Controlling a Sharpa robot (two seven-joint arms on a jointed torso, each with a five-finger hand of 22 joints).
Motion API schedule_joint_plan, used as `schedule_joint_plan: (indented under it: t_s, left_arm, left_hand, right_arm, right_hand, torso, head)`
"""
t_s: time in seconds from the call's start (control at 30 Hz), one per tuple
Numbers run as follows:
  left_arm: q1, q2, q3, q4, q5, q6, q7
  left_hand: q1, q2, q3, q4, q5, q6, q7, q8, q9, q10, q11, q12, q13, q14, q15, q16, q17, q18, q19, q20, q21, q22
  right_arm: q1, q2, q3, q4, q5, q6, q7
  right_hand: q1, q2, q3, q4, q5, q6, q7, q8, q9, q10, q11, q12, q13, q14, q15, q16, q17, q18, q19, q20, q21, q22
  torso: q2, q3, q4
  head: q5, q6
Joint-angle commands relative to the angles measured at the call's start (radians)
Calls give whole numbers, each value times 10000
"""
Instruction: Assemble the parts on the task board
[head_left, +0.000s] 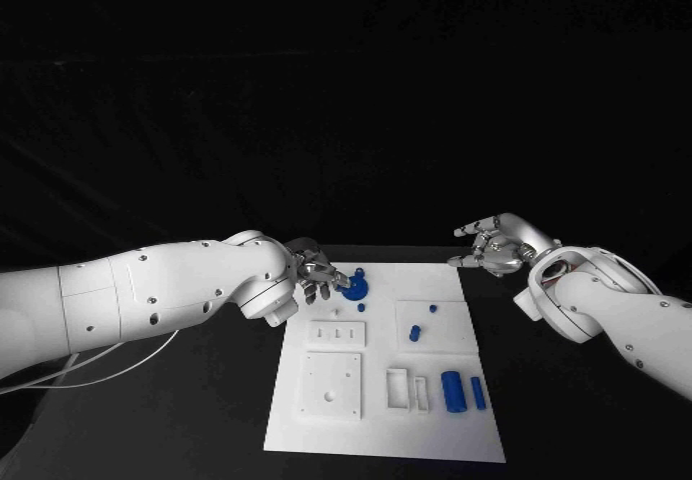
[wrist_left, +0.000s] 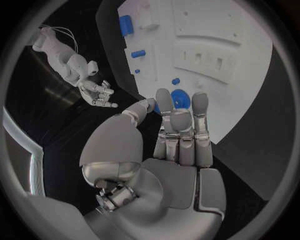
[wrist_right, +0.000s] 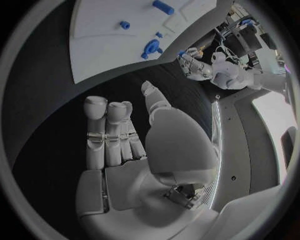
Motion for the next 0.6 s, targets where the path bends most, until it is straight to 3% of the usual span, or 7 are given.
schedule_joint_plan:
  t_s: [0.03, 0.2, 0.43, 0.6]
  left_arm:
    - [-150, -54, -19, 231, -941, -925, -294]
    - [-405, -74, -44, 407, -1314, -1308, -332]
    - [-802, -34, -59, 480, -1771, -1536, -491]
    - [-1063, 20, -62, 465, -1955, -1549, -590]
  left_hand:
    - [73, -83, 663, -579, 21, 1579, -1071, 45, 36, 402, -123, 103, -7, 127, -29, -4, 161, -47, 114, 4, -110, 141]
    - [108, -149, 657, -515, 60, 1661, -1094, 54, -88, 408, -141, 312, 4, 258, -45, 83, 480, -42, 233, -6, -238, 417]
    - [153, -232, 663, -427, 90, 1701, -1107, 52, -154, 408, -160, 730, 123, 427, -73, 489, 1202, -47, 373, -26, -363, 924]
    - [155, -245, 676, -404, 88, 1732, -1120, 55, -156, 404, -175, 875, 198, 473, -87, 649, 1462, -37, 462, -37, -500, 1277]
  right_arm:
    - [-10, 15, 170, -149, 898, -528, 353]
    - [-9, 100, 371, -431, 1350, -781, 398]
    - [-5, 281, 606, -705, 1607, -870, 418]
    - [-3, 377, 685, -805, 1651, -859, 399]
  right_hand:
    - [-143, 13, -103, 5, 301, 89, -3, -46, -1, 14, -53, 41, -24, -43, -31, -84, -43, 99, 45, -7, -102, 639]
    - [-165, 62, -228, 10, 781, 158, -12, -44, 2, 43, -69, -7, -121, -33, -44, -138, -107, 115, 78, -16, -238, 611]
    - [-180, 100, -246, -24, 931, 233, -17, -40, 6, 51, -77, -7, -149, -26, -50, -139, -119, 111, 100, -21, -246, 619]
    - [-204, 116, -254, -49, 978, 260, -19, -39, 7, 51, -79, -3, -164, -23, -51, -135, -122, 106, 112, -24, -247, 624]
  torso:
    - [-61, 37, 39]
    - [-83, 38, 64]
    - [-54, 35, 43]
    - [-54, 28, 37]
  head:
    - [14, -144]
    - [-8, -295]
    - [17, -432]
    - [35, -510]
